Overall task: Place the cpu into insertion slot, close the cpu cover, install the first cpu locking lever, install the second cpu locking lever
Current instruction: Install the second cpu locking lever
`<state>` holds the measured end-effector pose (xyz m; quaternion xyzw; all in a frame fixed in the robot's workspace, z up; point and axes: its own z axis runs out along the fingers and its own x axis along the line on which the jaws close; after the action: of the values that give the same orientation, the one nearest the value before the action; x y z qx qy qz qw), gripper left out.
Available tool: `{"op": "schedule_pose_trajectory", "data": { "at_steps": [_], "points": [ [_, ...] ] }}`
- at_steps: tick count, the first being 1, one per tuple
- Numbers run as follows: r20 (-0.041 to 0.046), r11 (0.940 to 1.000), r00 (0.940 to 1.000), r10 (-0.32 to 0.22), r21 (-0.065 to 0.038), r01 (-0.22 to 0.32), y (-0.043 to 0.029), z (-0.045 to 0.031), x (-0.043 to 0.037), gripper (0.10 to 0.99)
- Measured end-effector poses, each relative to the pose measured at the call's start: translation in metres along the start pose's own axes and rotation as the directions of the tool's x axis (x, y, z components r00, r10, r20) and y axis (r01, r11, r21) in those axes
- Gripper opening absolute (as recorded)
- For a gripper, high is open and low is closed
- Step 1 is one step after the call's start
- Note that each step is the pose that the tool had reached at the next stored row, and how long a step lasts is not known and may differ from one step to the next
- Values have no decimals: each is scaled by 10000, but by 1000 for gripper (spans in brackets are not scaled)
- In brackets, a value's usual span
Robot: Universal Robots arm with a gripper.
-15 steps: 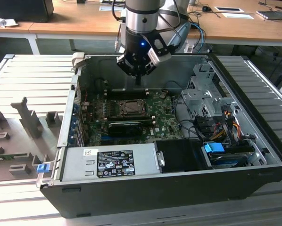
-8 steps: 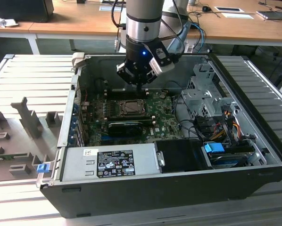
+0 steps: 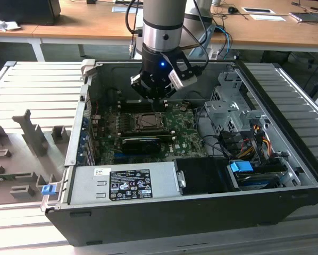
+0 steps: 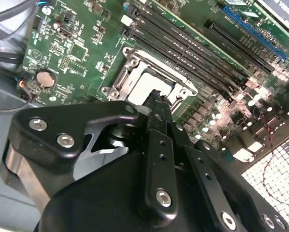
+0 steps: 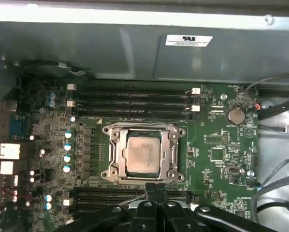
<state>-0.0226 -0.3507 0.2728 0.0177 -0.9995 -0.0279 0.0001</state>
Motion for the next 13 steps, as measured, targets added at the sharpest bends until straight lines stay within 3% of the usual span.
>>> {"op": "schedule_pose_trajectory", "data": {
  "at_steps": [6,10,13],
  "points": [
    [-14,9996,9996,-278,-48,278,-89,123,12,106],
    [-21,9991,9991,-427,-79,427,-111,284,21,106],
    [-5,9987,9991,-429,-279,428,-124,308,23,106]
  ]
}}
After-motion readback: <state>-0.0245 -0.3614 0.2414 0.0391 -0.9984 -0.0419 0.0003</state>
